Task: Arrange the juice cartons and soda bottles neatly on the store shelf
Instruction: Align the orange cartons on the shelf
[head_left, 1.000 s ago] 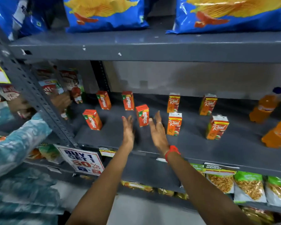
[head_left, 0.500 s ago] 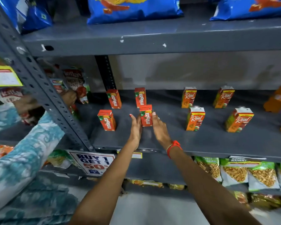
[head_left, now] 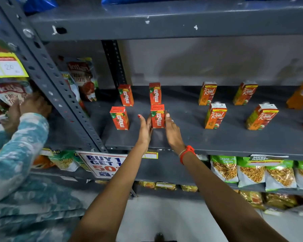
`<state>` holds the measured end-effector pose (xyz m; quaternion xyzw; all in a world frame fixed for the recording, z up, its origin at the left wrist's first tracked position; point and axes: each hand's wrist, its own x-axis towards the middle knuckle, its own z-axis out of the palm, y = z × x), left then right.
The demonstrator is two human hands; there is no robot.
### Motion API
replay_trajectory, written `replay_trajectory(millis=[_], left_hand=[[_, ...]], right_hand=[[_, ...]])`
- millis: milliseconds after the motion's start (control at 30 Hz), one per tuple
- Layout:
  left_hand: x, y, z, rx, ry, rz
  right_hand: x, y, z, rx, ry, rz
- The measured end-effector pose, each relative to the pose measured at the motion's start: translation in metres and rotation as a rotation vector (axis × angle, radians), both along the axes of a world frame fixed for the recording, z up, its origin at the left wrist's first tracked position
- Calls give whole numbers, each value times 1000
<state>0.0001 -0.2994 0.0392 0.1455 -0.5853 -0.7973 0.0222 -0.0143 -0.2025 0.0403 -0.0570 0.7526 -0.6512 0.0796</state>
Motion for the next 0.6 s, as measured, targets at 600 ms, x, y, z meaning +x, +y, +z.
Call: replay_trajectory(millis=[600], left_hand=[[12,151,-5,-190,194,456]], right_hand=[[11,188,-20,-293,-10,-389]])
